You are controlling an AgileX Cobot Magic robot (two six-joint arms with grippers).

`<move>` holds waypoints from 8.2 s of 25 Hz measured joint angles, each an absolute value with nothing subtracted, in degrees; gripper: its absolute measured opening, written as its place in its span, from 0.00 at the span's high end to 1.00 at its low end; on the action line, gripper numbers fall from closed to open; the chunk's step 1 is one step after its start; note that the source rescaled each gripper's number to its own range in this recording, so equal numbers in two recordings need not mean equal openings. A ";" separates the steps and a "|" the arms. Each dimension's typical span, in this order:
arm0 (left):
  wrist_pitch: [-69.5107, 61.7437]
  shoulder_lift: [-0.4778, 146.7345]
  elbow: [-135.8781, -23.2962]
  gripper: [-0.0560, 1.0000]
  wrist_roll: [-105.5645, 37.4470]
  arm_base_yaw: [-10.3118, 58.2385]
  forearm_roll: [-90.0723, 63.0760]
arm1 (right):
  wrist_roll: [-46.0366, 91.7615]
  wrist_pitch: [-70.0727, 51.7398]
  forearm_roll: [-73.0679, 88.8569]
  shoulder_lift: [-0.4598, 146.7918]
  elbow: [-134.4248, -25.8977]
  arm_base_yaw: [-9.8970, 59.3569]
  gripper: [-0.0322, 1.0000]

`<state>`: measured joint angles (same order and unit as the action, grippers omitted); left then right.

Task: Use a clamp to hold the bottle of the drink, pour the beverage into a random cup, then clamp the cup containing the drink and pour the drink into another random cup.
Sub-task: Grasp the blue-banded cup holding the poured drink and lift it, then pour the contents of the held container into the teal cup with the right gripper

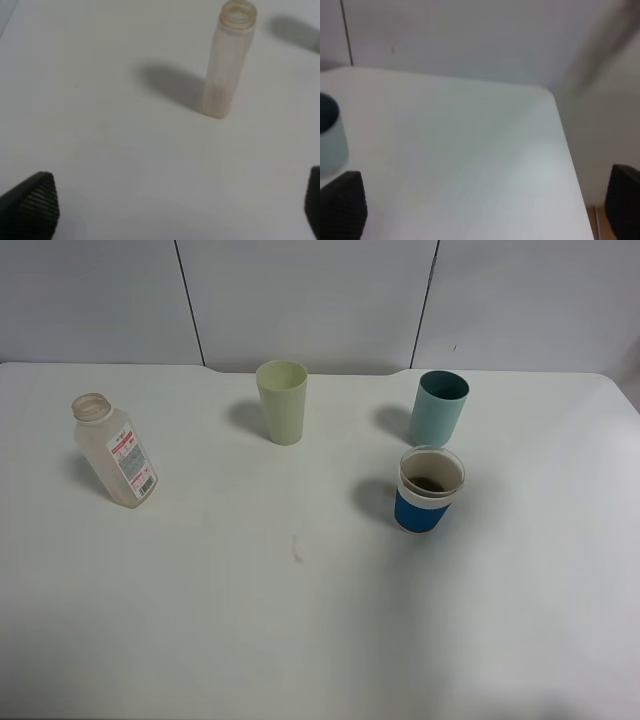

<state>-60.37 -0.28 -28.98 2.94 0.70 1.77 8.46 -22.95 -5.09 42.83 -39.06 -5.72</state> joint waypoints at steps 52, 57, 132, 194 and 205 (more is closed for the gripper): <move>-60.37 -0.28 -28.98 0.00 2.79 0.70 1.59 | 3.89 9.79 4.63 62.72 -14.64 22.55 0.15; -60.37 -0.28 -28.98 0.00 2.79 0.70 1.59 | 3.94 6.59 4.37 62.72 -14.64 22.55 0.15; -60.37 -0.28 -28.98 0.00 2.79 0.70 1.59 | 17.06 70.00 -10.22 115.98 -18.36 20.68 0.23; -60.37 -0.28 -28.98 0.00 2.79 0.70 1.59 | -23.79 16.18 -33.10 83.82 -42.20 17.01 0.97; -60.37 -0.28 -28.98 0.00 2.79 0.70 1.59 | -70.62 3.92 -83.77 83.82 -51.34 16.41 0.97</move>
